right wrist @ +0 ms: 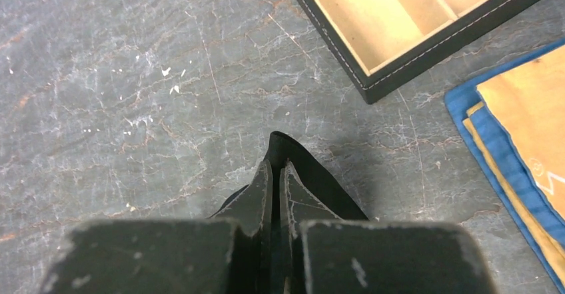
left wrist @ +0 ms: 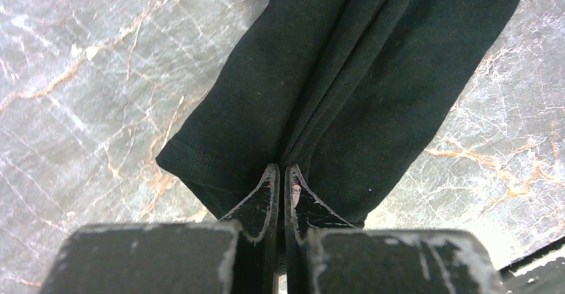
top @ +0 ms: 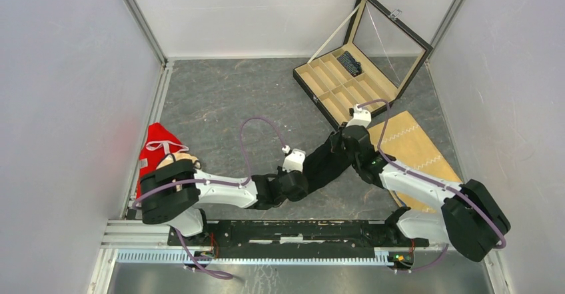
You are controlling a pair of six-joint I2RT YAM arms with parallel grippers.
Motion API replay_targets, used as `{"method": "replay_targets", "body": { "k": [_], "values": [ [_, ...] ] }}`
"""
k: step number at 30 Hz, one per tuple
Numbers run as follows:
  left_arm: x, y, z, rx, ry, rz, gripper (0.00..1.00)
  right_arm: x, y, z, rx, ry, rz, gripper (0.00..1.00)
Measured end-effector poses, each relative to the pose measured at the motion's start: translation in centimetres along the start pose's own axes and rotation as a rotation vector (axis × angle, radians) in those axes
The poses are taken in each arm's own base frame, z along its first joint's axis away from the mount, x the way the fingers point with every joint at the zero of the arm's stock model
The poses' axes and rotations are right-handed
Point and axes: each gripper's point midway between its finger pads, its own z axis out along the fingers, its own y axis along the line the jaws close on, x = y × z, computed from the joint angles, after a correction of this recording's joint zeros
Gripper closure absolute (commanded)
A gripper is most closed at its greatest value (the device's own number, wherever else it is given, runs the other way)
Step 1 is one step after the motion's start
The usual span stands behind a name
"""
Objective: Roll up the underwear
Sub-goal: Fold the underwear at the center of the board.
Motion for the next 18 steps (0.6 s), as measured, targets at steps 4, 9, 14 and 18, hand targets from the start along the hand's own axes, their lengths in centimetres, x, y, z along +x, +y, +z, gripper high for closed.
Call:
{"method": "replay_targets", "body": {
  "k": [4, 9, 14, 18],
  "values": [
    [0.5, 0.4, -0.7, 0.001, 0.018, -0.045, 0.98, 1.1, 0.4, 0.2, -0.004, 0.027, -0.023, 1.0],
    [0.8, 0.6, -0.9, -0.007, 0.032, -0.068, 0.98, 1.5, 1.2, -0.3, -0.026, 0.016, -0.021, 1.0],
    [0.8, 0.5, -0.7, -0.026, 0.045, -0.054, 0.98, 2.5, 0.0, -1.4, -0.01, -0.004, -0.004, 1.0],
    [0.8, 0.5, -0.7, -0.03, 0.048, -0.05, 0.98, 2.9, -1.0, -2.4, 0.005, -0.038, 0.022, 1.0]
  ]
}}
